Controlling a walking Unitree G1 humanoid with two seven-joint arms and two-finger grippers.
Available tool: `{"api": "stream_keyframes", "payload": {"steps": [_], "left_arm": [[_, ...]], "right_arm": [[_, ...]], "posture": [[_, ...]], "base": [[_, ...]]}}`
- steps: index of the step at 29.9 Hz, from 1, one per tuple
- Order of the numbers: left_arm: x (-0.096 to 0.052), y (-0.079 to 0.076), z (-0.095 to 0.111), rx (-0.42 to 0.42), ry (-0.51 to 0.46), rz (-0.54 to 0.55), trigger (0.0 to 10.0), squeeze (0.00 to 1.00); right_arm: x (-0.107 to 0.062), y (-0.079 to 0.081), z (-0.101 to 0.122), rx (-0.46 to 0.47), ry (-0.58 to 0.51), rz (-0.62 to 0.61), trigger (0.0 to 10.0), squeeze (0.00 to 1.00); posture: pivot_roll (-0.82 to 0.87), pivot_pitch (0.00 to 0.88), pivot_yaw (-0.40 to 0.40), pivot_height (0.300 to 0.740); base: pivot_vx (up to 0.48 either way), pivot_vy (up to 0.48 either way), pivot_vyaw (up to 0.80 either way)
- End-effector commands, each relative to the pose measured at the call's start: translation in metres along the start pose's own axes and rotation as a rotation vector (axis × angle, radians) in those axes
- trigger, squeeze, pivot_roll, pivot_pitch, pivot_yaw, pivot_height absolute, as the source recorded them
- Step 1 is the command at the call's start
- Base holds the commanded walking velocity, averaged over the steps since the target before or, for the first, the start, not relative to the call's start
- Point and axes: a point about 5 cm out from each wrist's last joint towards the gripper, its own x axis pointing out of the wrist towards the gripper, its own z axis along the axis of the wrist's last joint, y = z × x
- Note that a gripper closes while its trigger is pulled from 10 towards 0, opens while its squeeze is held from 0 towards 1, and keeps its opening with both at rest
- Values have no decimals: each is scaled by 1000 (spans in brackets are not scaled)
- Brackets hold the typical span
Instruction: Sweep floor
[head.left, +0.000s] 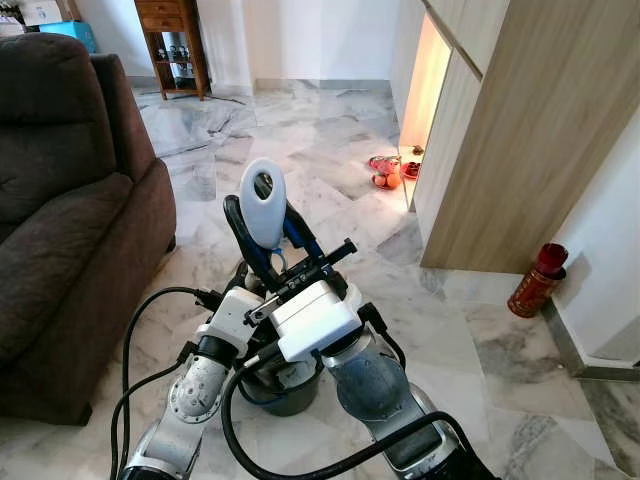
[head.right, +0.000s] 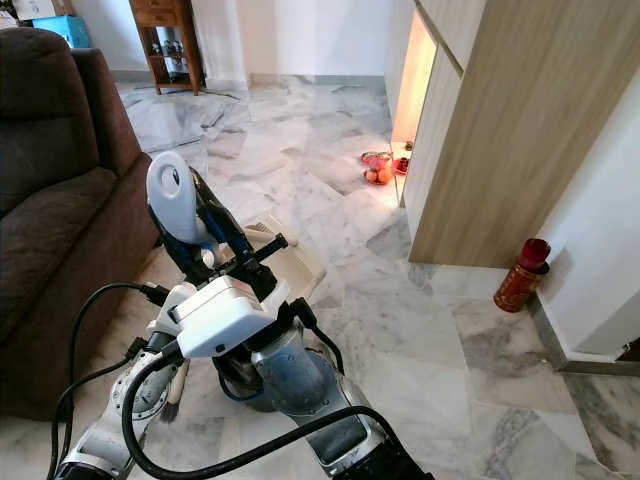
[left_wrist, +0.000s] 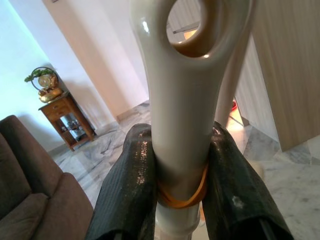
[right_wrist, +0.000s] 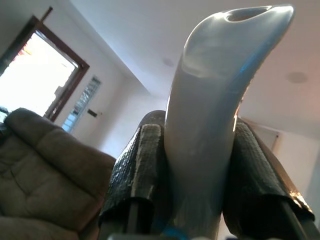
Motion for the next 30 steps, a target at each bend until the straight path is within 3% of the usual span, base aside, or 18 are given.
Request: {"api": "stream_keyframes", "payload": {"steps": [1,4,5,7,8,9,10,12,14,18,20,30], "left_arm": [[3,3,6,36,-43,-4,10000,0],[2,4,6,37,-42,-5,10000,0],[1,5,5,39,-40,-3,10000,0],[1,6,5,39,-39,-3,10000,0],[-1,7,4,42,-35,-2,10000,0],[-1,7,4,42,-35,-2,10000,0],[-1,7,4,44,-34,-3,10000,0],[-2,8,4,45,-33,-4,10000,0],[-5,8,3,43,-26,-6,10000,0],[-6,9,2,41,-23,-5,10000,0],[-11,12,1,22,-8,10,10000,0],[-20,17,1,-19,5,43,10000,0]], "right_arm": [[5,-21,-6,-97,-13,-51,10000,0],[2,-38,-19,-163,41,-96,10000,0],[-2,-55,-30,-212,89,-139,10000,0],[-3,-61,-33,-228,103,-153,10000,0],[-12,-81,-45,-281,162,-200,10000,0],[-12,-81,-45,-281,162,-200,10000,0],[-20,-97,-54,-319,213,-241,10000,0],[-27,-106,-59,-333,243,-265,10000,0],[-50,-125,-75,-289,356,-380,10000,0],[-60,-131,-81,-267,402,-432,10000,0],[-81,-135,-95,-227,489,-490,10000,0],[-112,-127,-115,-192,608,-467,10000,0]], "posture": [[168,0,13,740],[167,0,14,740],[165,0,16,740],[165,0,16,740],[162,0,18,740],[162,0,18,740],[159,0,18,740],[157,0,19,740],[156,0,20,740],[154,0,22,740],[156,0,29,740],[156,0,25,740]], "base": [[0,0,0],[0,0,0],[0,0,0],[0,0,0],[0,0,0],[0,0,0],[0,0,0],[0,0,0],[0,0,0],[0,0,0],[0,0,0],[0,0,0]]}}
